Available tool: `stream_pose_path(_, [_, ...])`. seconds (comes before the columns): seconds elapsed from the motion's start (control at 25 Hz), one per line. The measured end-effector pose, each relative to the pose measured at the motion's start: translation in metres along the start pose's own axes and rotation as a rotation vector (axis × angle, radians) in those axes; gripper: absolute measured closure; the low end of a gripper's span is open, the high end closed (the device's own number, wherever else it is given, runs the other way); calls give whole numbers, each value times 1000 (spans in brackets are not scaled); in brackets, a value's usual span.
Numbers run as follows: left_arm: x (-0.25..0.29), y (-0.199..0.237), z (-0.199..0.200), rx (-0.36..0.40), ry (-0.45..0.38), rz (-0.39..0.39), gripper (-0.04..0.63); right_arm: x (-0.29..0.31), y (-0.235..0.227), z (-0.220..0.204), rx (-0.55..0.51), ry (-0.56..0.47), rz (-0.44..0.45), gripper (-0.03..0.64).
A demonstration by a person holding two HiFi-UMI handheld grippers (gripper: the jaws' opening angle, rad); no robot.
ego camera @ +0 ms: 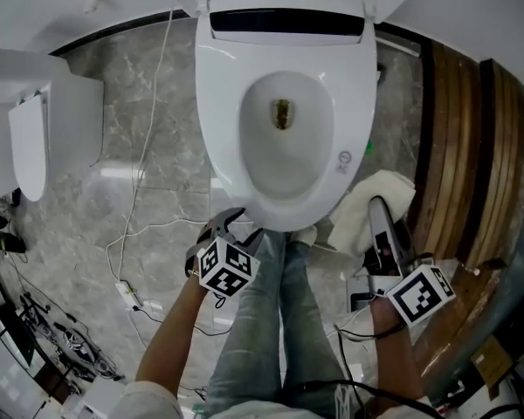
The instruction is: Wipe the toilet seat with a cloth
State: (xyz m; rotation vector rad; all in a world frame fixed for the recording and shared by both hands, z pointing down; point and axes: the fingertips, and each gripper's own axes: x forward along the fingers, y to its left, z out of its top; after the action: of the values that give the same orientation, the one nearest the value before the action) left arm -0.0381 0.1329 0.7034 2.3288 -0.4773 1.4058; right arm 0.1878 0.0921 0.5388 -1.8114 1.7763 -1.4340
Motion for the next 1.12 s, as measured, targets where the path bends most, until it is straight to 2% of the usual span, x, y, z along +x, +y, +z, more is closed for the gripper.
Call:
stream_pose_path(0.16, [-1, 5, 1, -44, 8, -7, 370, 6, -2, -1, 11, 21, -1, 517])
stream_pose_path(0.44, [-2, 19, 1, -73, 24, 29, 486, 26, -3, -1, 18, 57, 11, 517])
stream_pose_path(0.68, [-1, 23, 0, -98, 37, 16, 511, 40, -11, -1, 35, 81, -1, 517])
stream_pose_path(0.84, [-7, 29, 7, -119, 61, 25, 575, 48, -20, 4, 14, 97, -14, 517])
stream_pose_path(1.0, [-28, 38, 48, -175, -25, 14, 581, 61, -25, 19, -46, 155, -16, 517])
stream_pose_path(1.12, [-45, 55, 91, -227, -120, 8, 583, 81, -22, 30, -175, 257, -1, 517])
